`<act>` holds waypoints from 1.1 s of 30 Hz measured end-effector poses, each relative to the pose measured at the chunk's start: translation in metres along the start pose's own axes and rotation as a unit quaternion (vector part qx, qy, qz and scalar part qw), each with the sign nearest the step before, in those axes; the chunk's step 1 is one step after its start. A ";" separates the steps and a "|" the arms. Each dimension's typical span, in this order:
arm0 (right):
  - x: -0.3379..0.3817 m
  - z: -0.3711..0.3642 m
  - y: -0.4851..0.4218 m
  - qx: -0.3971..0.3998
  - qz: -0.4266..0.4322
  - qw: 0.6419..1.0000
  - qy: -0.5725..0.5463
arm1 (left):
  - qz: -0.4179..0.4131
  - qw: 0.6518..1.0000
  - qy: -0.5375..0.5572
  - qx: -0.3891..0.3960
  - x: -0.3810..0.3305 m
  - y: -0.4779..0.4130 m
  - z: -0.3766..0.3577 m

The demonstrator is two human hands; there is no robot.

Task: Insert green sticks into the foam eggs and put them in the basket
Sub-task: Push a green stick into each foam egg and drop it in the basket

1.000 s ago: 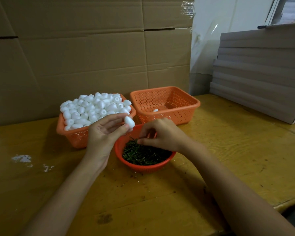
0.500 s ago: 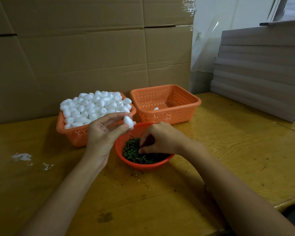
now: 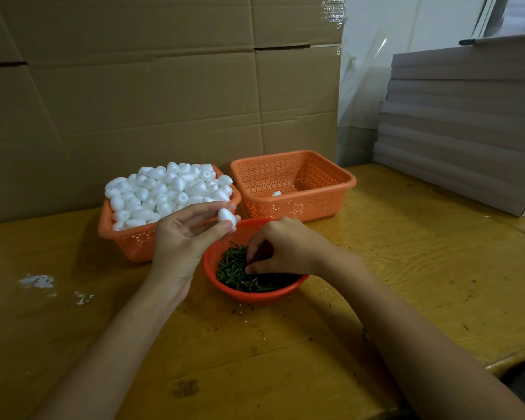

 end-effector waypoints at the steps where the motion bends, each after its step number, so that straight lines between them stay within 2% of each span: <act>1: 0.000 0.000 0.000 0.000 0.000 1.000 0.000 | 0.001 1.000 -0.003 0.001 0.001 0.000 0.000; 15: 0.000 0.000 0.001 -0.007 0.002 1.000 0.001 | 0.020 0.999 0.032 0.010 0.001 0.001 -0.003; 33: 0.000 0.000 0.001 0.002 0.000 1.000 -0.006 | 0.000 1.000 -0.021 -0.006 0.005 -0.003 0.003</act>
Point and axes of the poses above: each hand's wrist, its own y-axis away from the middle knuckle, its own z-axis out of the back of the hand, x = y × z, the point moved 2 cm from there along -y, towards the middle knuckle, and after that the axes turned 3 degrees about z, right-handed, at the moved point
